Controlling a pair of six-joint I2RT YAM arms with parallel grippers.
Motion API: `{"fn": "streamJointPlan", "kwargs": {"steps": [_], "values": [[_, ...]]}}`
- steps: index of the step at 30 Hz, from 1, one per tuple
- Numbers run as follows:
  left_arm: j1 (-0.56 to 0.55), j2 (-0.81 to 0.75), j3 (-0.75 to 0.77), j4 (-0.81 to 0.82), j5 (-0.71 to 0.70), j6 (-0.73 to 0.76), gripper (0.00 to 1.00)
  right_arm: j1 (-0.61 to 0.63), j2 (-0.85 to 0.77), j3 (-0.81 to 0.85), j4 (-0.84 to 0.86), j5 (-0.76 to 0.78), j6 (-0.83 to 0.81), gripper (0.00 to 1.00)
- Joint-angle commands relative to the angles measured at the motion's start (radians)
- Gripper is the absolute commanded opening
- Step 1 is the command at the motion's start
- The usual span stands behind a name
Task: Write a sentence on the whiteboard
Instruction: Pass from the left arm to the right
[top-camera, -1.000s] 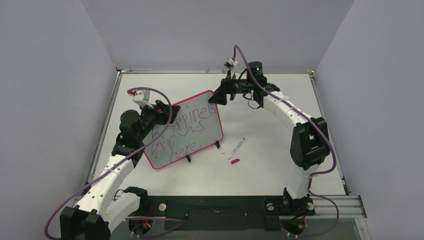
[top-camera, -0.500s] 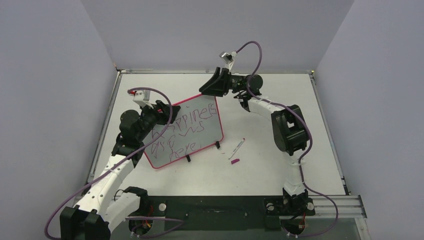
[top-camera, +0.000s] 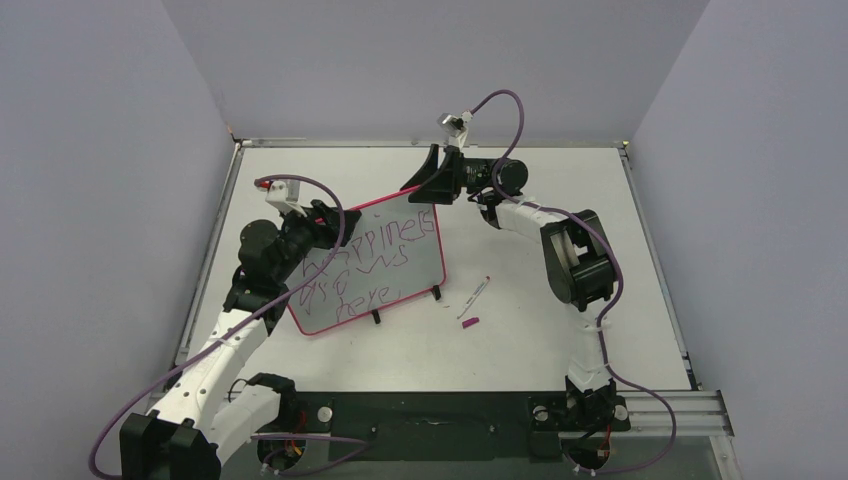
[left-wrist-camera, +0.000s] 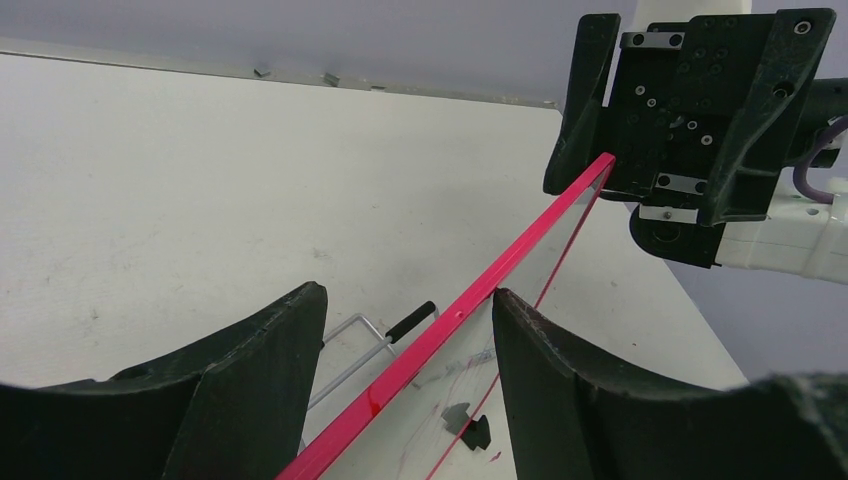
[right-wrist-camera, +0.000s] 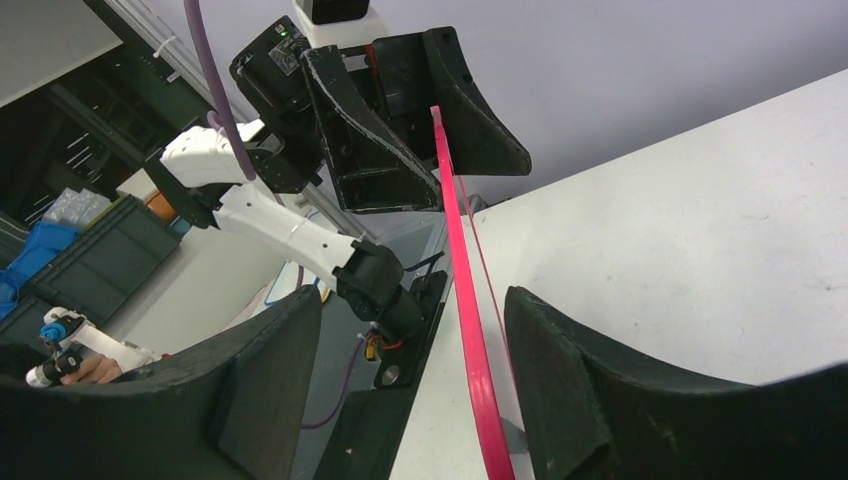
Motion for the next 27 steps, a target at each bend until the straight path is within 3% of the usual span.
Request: {"fn": "streamJointPlan", "kwargs": {"steps": [1, 8, 13, 27], "values": [[-0.002, -0.018, 0.033, 0.137, 0.007, 0.010, 0.59, -0.007, 0.001, 0.002, 0.153, -0.006, -0.002, 0.60], [-0.002, -0.013, 0.034, 0.141, 0.005, 0.005, 0.59, -0.019, 0.030, 0.006, 0.153, -0.005, -0.003, 0.36], [-0.002, -0.012, 0.033, 0.142, 0.004, 0.002, 0.59, -0.028, 0.035, -0.012, 0.152, 0.006, -0.028, 0.01], [-0.002, 0.010, 0.094, 0.142, 0.009, -0.006, 0.59, -0.026, 0.042, -0.037, 0.152, 0.029, -0.098, 0.00]]}}
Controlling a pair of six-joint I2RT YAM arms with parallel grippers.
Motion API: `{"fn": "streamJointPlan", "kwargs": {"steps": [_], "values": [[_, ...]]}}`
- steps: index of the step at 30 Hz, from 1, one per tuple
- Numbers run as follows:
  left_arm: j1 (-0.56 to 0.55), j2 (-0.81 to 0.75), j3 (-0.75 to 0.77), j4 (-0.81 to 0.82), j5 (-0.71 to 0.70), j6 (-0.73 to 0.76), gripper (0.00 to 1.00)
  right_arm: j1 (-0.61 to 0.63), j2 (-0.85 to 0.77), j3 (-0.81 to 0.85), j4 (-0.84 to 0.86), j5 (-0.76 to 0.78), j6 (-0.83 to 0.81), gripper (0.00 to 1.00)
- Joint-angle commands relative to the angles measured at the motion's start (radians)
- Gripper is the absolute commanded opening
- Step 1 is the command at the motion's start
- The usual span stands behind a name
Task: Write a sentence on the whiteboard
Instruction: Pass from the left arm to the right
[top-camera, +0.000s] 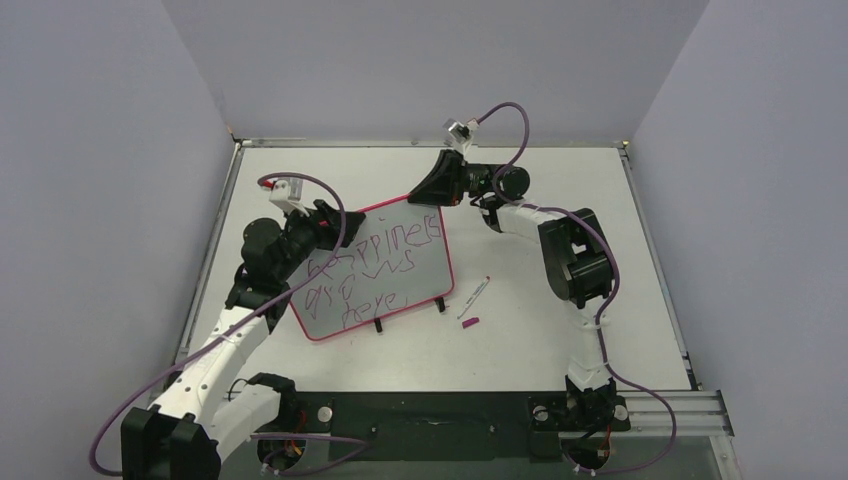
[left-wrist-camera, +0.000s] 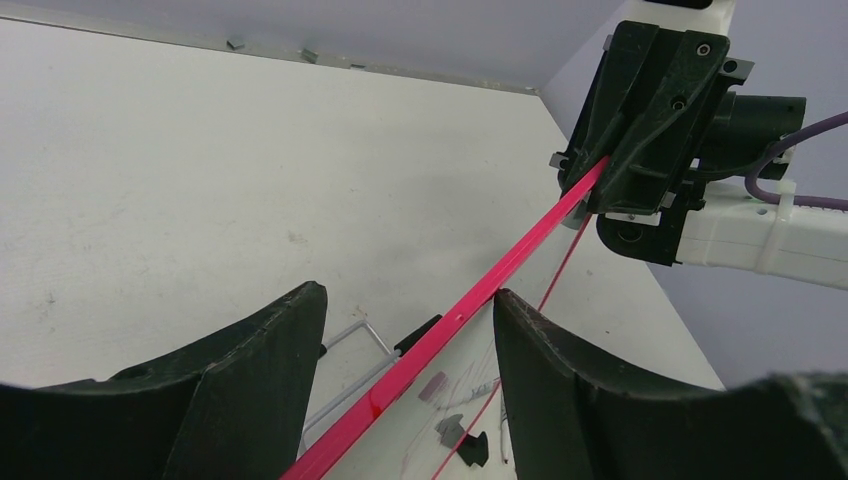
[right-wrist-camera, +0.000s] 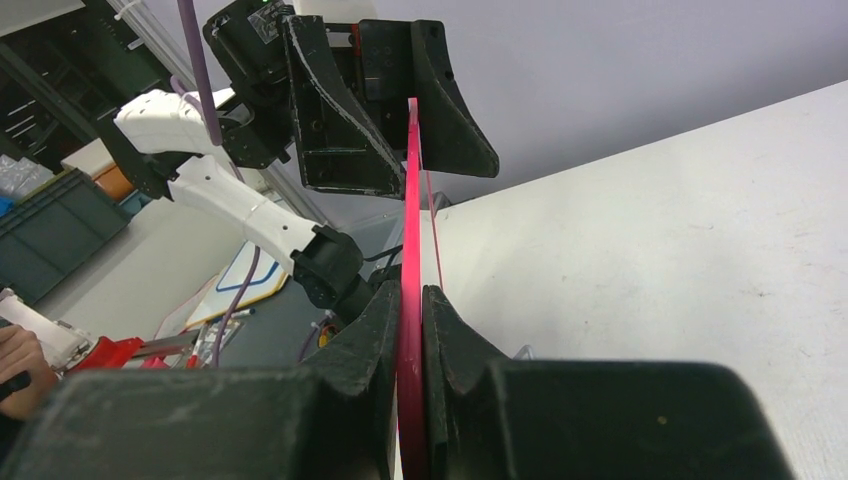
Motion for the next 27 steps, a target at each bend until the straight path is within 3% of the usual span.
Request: {"fn": "streamJointPlan", "kwargs": {"steps": [1, 9, 18, 22, 27], "values": [[0.003, -0.006, 0.103, 0.144, -0.019, 0.042, 0.59, -0.007, 0.014, 0.000, 0.070, 0.029, -0.010, 0.00], [0.003, 0.034, 0.215, 0.147, -0.003, 0.057, 0.59, -0.010, 0.014, -0.011, 0.072, 0.026, -0.020, 0.00], [0.003, 0.066, 0.416, -0.114, 0.085, 0.104, 0.59, -0.024, 0.013, -0.003, 0.071, 0.029, -0.013, 0.00], [0.003, 0.032, 0.323, 0.056, 0.004, -0.058, 0.59, -0.028, 0.017, 0.006, 0.071, 0.034, -0.015, 0.00], [0.003, -0.031, 0.051, 0.471, -0.221, -0.342, 0.59, -0.030, 0.023, 0.010, 0.071, 0.036, -0.011, 0.00]]}}
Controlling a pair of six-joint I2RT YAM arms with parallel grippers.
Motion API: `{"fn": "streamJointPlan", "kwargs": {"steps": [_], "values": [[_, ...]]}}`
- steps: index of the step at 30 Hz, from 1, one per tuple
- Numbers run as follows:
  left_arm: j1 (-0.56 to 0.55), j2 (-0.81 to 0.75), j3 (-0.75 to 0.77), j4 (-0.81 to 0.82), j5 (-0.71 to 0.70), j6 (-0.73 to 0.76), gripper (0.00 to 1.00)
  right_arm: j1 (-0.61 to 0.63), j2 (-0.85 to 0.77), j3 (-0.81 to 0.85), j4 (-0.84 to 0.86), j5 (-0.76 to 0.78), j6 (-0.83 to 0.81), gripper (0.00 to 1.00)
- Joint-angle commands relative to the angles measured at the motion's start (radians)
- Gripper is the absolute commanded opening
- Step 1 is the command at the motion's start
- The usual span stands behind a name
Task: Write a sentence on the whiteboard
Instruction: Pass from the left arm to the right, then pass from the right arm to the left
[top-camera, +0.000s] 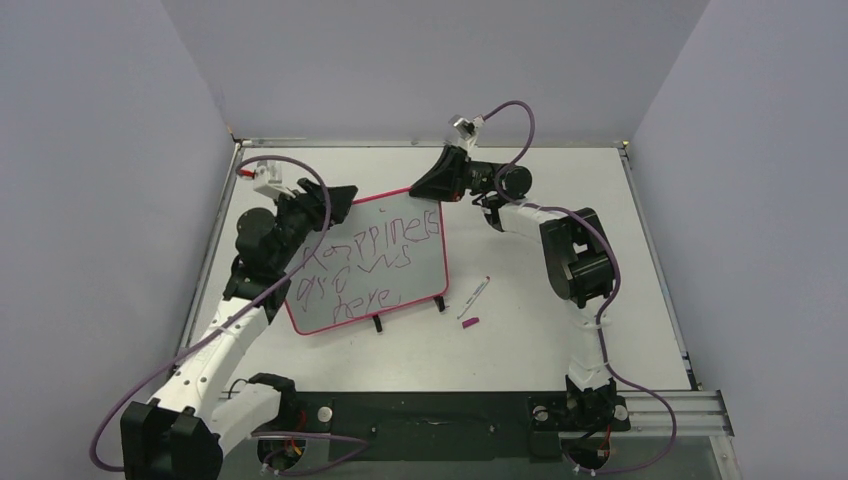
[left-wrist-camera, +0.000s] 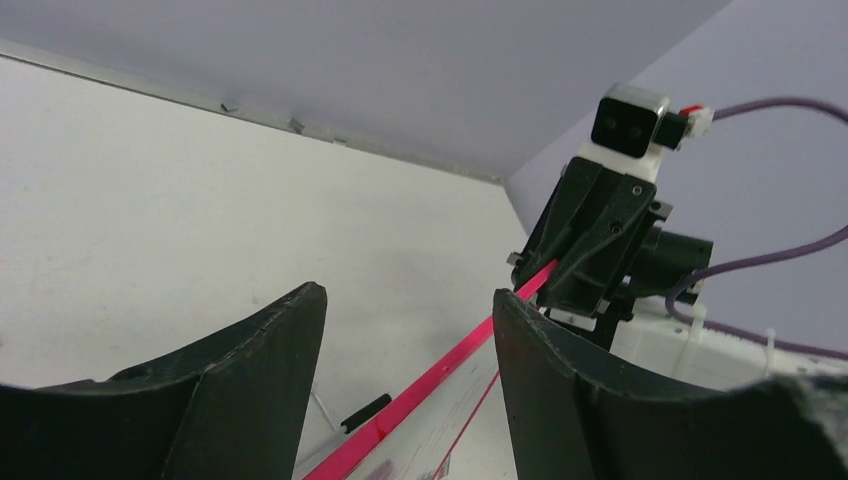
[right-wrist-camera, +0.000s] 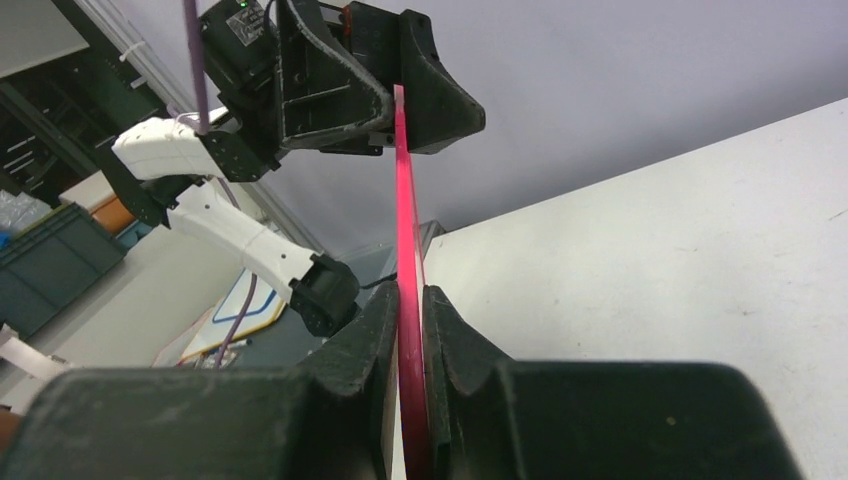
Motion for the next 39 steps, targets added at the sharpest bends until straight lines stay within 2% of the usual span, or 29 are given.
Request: {"fn": "streamJointPlan", "kwargs": {"steps": [1, 6, 17, 20, 23, 25, 27, 30, 32, 34, 36, 39], "values": [[-0.006, -0.101, -0.159, 0.620, -0.175, -0.231, 0.59, -0.017, 0.024, 0.010, 0.070, -0.041, -0.015, 0.00], [-0.005, -0.111, -0.162, 0.678, -0.204, -0.204, 0.59, -0.023, 0.027, 0.011, 0.070, -0.038, -0.010, 0.00], [-0.004, -0.090, -0.002, 0.514, -0.066, -0.025, 0.59, -0.028, 0.034, 0.019, 0.069, -0.036, -0.003, 0.00], [-0.005, -0.097, -0.031, 0.604, -0.064, -0.010, 0.59, -0.029, 0.035, 0.018, 0.069, -0.035, -0.001, 0.00], [-0.004, -0.112, -0.092, 0.696, -0.186, -0.057, 0.59, -0.031, 0.035, 0.013, 0.069, -0.033, -0.003, 0.00], [0.008, -0.123, -0.133, 0.750, -0.255, -0.143, 0.59, -0.034, 0.036, 0.010, 0.069, -0.033, -0.003, 0.00], [0.026, -0.126, -0.091, 0.645, -0.250, -0.203, 0.59, -0.038, 0.034, 0.010, 0.070, -0.032, 0.001, 0.00], [0.032, -0.096, 0.137, 0.153, -0.238, -0.172, 0.58, -0.040, 0.031, 0.012, 0.069, -0.033, 0.005, 0.00], [0.036, -0.071, 0.217, -0.043, -0.232, -0.161, 0.58, -0.041, 0.032, 0.013, 0.070, -0.033, 0.007, 0.00], [0.049, -0.051, 0.250, -0.138, -0.184, -0.118, 0.58, -0.041, 0.032, 0.016, 0.070, -0.036, 0.011, 0.00], [0.058, -0.032, 0.271, -0.169, -0.069, -0.033, 0.58, -0.042, 0.032, 0.017, 0.070, -0.038, 0.012, 0.00], [0.059, 0.011, 0.316, -0.210, 0.014, 0.078, 0.59, -0.043, 0.032, 0.017, 0.070, -0.035, 0.013, 0.00]]}}
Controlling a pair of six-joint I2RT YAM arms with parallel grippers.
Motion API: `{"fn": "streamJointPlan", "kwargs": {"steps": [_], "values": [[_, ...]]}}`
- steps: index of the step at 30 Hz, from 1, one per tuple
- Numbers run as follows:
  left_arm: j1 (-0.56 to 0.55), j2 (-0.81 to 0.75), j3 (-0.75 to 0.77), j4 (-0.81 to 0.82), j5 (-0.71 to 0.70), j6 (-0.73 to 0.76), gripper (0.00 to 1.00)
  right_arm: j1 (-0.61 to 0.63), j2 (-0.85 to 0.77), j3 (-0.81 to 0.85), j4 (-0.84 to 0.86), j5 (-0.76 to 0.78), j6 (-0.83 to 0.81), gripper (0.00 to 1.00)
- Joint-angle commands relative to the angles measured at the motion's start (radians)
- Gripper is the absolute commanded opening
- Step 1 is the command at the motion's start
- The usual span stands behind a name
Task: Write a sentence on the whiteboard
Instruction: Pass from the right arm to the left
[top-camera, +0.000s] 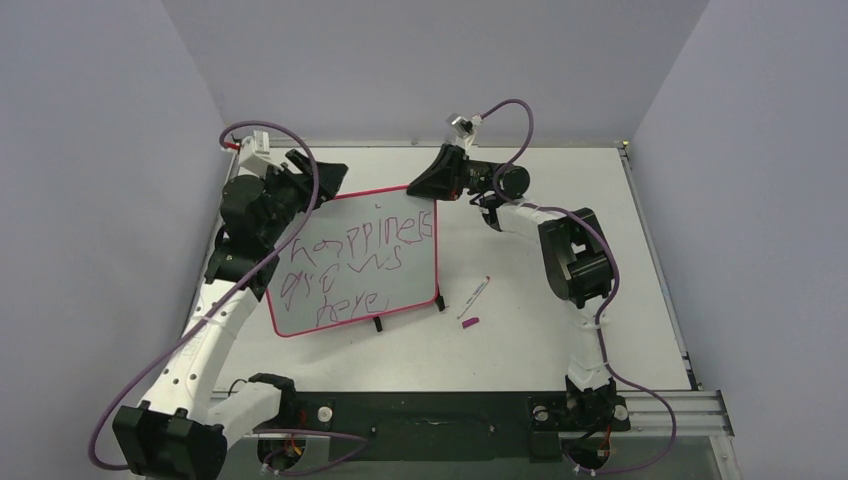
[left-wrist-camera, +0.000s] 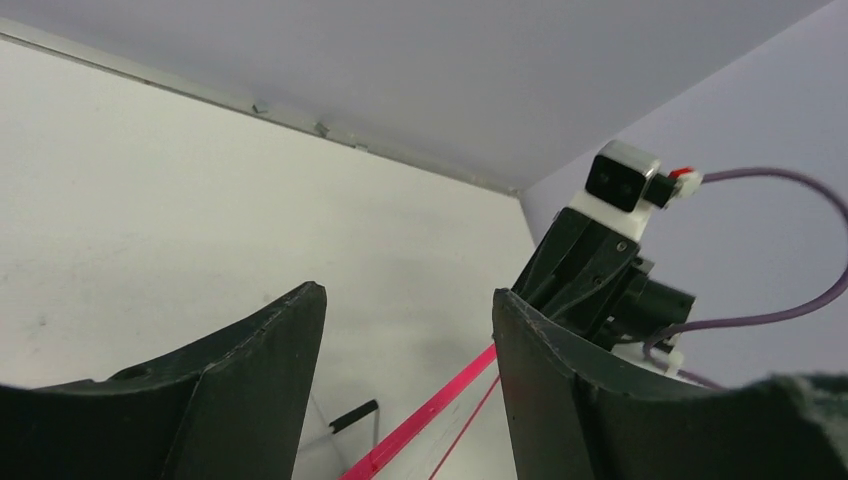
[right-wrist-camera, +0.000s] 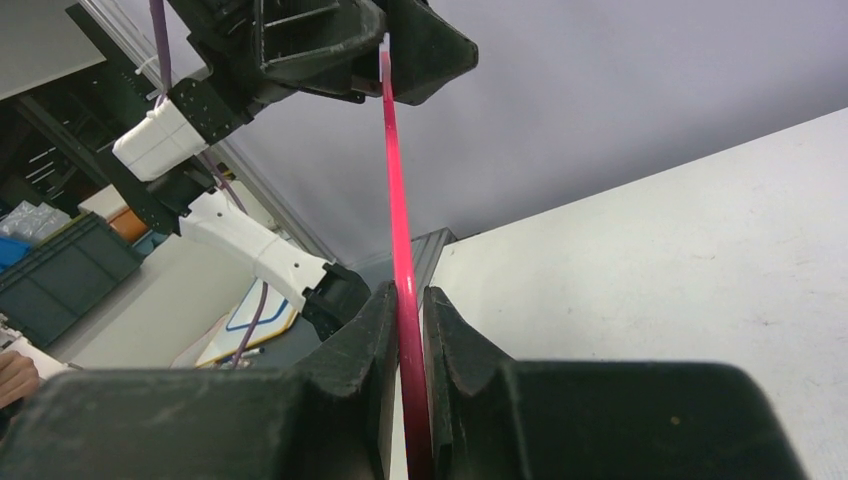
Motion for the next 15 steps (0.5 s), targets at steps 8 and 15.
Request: {"fn": "streamJointPlan", "kwargs": {"steps": [8, 15], "values": [[0.006, 0.007, -0.090, 0.549, 0.372, 0.289, 0.59, -0.056, 0.036, 0.008, 0.070, -0.034, -0.016, 0.00], [-0.008, 0.074, 0.027, 0.628, 0.578, 0.324, 0.59, -0.055, 0.046, 0.015, 0.070, -0.038, -0.008, 0.00]]}}
